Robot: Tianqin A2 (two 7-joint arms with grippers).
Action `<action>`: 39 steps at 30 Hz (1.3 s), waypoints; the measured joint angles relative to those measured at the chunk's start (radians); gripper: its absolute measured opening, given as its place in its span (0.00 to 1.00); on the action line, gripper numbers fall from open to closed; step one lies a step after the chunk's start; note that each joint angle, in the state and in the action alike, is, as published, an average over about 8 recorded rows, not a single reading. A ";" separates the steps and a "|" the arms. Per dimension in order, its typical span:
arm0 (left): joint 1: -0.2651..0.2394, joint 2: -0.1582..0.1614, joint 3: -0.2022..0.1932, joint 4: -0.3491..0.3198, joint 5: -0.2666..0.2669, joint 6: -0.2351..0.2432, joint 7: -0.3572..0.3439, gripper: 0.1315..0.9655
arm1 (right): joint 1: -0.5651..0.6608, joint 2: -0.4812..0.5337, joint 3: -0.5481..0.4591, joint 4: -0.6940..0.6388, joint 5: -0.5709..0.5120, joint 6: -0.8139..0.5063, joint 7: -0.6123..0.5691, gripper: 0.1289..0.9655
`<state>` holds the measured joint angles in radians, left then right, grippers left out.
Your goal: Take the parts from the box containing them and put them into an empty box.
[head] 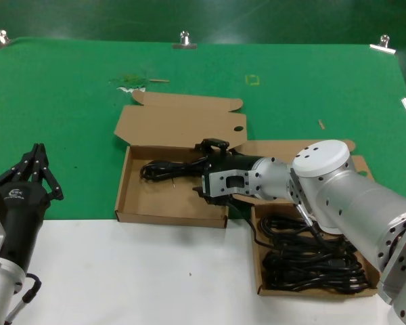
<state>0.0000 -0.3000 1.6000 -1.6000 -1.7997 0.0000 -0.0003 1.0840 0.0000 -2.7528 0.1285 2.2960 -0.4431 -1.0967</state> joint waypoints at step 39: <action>0.000 0.000 0.000 0.000 0.000 0.000 0.000 0.51 | -0.221 0.061 0.235 0.298 -0.092 0.090 0.220 1.00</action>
<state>0.0000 -0.3000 1.6000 -1.6000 -1.7997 0.0000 -0.0003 0.8628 0.0611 -2.5178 0.4268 2.2039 -0.3531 -0.8765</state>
